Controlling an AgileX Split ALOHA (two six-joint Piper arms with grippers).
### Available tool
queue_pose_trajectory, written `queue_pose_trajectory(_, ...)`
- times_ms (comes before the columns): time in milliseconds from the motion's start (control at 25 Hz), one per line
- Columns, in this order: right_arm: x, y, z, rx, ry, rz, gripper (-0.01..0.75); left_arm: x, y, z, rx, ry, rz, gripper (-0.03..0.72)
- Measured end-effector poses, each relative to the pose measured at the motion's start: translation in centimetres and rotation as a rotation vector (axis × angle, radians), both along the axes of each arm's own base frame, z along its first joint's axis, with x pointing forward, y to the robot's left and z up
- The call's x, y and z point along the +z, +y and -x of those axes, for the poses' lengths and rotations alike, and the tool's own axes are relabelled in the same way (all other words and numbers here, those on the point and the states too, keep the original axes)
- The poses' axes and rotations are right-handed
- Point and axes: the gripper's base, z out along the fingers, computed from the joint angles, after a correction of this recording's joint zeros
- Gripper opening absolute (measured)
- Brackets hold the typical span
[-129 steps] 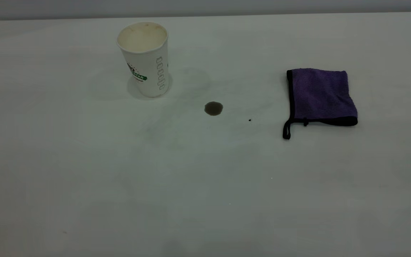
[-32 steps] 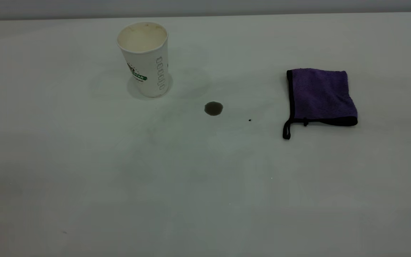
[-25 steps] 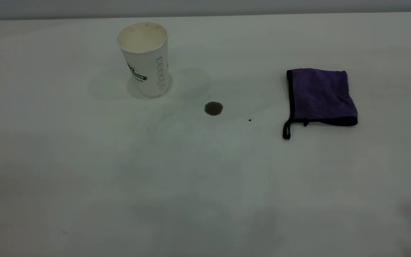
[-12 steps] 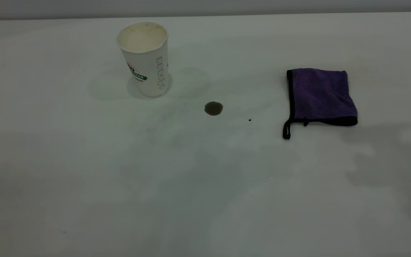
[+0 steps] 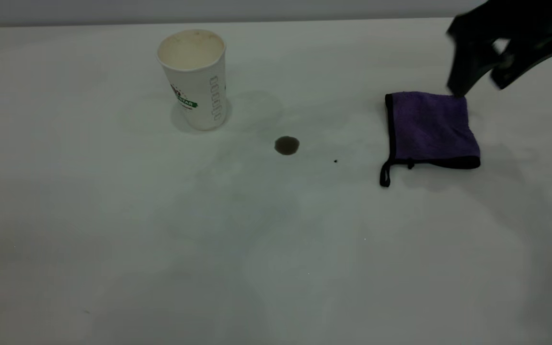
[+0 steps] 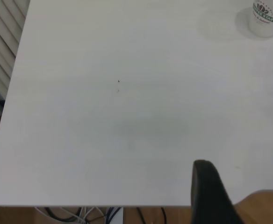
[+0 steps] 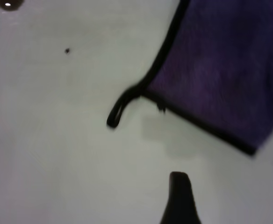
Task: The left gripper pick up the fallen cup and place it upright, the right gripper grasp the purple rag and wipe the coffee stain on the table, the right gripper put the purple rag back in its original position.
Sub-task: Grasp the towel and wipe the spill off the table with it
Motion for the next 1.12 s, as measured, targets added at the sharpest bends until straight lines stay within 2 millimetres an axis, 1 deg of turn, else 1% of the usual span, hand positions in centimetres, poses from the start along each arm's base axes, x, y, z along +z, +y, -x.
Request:
queue_pose_trajectory(200,-4.4,1.3,-3.2,0.021,0.035,0.007,0.617,0.0,0.0,0.0,0.000,0.000,0.000,0.437)
queue_pose_trajectory(320,-7.1,1.6,-4.5,0.034,0.070,0.017,0.617,0.0,0.0,0.0,0.001,0.000,0.001,0.437)
queue_pose_trajectory(440,-8.9,1.7,-5.6,0.060,0.070,0.037,0.617,0.0,0.0,0.0,0.001,0.000,0.001,0.437)
queue_pose_trajectory(640,-10.1,1.2,-7.2,0.069,0.029,0.076,0.611,0.0,0.0,0.0,0.001,0.000,0.001,0.437)
queue_pose_trajectory(760,-11.3,0.7,-7.4,0.051,0.038,0.090,0.593,0.0,0.0,0.0,0.001,0.000,0.001,0.437)
queue_pose_trajectory(920,-11.8,0.6,-7.5,0.050,0.042,0.097,0.554,0.0,0.0,0.0,0.001,0.000,0.001,0.437)
queue_pose_trajectory(1000,-11.8,0.6,-7.5,0.054,0.043,0.100,0.506,0.0,0.0,0.0,0.001,0.000,0.001,0.437)
queue_pose_trajectory(1040,-11.8,0.6,-7.5,0.054,0.043,0.101,0.465,0.0,0.0,0.0,0.001,0.000,0.001,0.437)
queue_pose_trajectory(1120,-11.9,0.5,-7.5,0.055,0.043,0.102,0.353,0.0,0.0,0.0,0.001,0.000,0.001,0.437)
